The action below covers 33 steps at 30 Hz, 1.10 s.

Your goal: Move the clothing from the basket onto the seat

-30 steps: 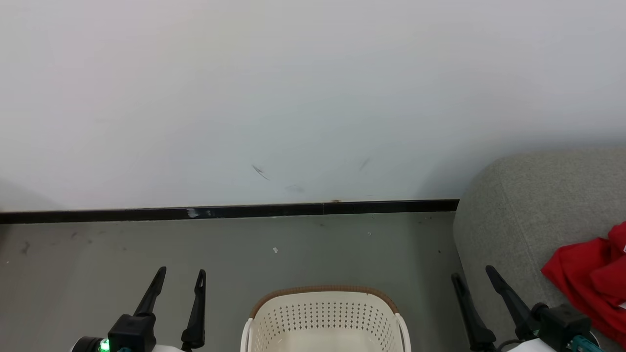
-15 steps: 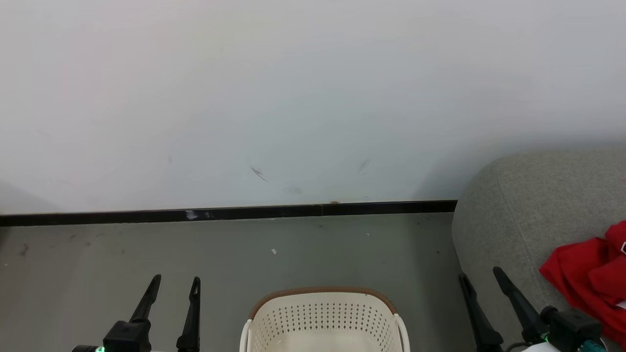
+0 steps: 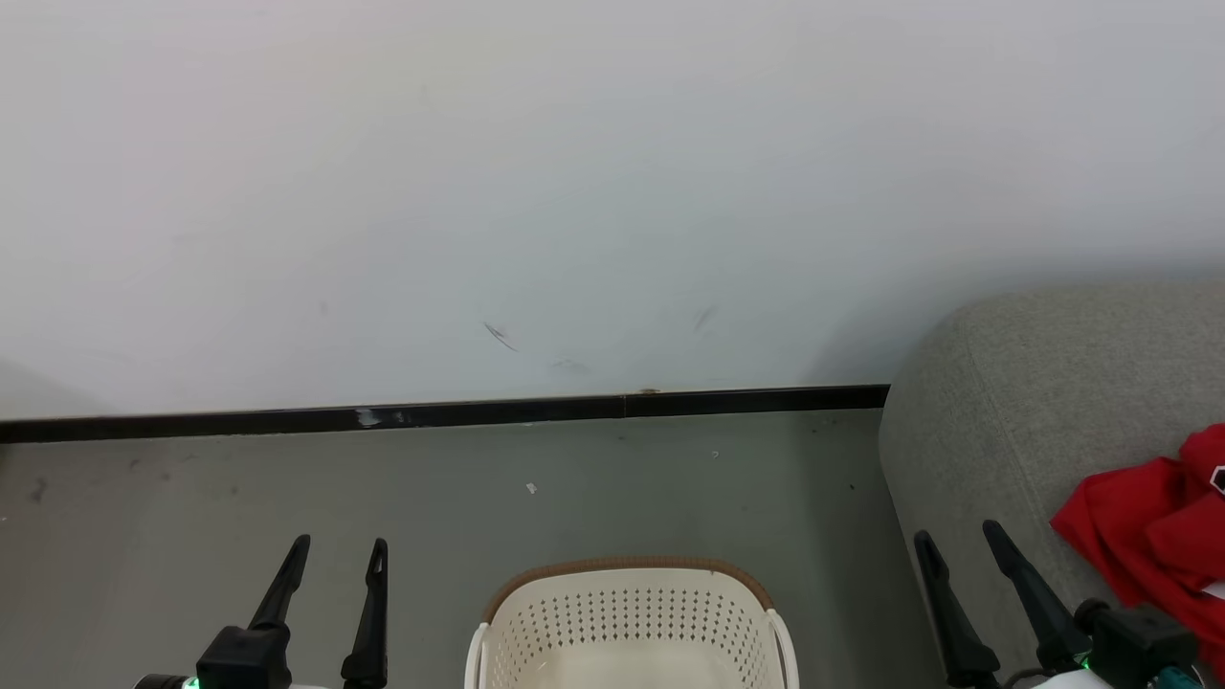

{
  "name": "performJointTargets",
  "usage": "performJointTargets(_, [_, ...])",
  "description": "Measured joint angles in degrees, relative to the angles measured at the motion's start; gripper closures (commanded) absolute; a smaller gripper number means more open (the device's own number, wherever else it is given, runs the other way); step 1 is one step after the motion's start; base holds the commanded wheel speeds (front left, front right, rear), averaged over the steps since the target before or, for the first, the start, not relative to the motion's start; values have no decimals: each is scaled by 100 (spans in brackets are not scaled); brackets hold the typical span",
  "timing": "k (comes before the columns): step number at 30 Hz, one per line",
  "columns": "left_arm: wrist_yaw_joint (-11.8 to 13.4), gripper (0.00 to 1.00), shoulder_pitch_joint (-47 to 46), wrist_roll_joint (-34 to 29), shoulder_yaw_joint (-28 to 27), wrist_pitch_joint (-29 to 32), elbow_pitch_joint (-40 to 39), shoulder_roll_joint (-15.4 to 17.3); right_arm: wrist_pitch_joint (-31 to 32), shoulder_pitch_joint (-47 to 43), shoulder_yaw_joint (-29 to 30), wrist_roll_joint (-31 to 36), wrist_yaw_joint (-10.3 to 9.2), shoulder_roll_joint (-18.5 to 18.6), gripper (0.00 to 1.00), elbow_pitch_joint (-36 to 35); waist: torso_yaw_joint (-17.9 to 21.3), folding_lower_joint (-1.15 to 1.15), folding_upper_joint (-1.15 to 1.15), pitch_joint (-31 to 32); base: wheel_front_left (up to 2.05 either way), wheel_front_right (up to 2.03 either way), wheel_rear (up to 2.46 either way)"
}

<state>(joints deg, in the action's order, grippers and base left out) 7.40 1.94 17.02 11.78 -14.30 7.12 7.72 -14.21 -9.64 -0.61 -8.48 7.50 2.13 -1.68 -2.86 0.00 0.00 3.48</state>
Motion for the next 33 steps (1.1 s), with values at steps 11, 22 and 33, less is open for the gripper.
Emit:
performJointTargets(11, [0, 100, 1, -21, -51, 2, -33, -11, 3, -81, 15, 0, 0, -2, 100, 8, 4, 0, 0, -40, 0, 0, 0])
performJointTargets(22, [-58, 100, 226, 264, -31, 70, 308, -189, 10, -227, -124, -285, 0, -67, 100, 259, 16, 0, 0, -49, 0, 0, 0])
performJointTargets(33, [-210, 100, 199, 1279, -209, 343, 350, -213, 64, -299, -178, -1355, 0, -67, 100, 220, 46, 4, 0, -84, 0, 0, 0])
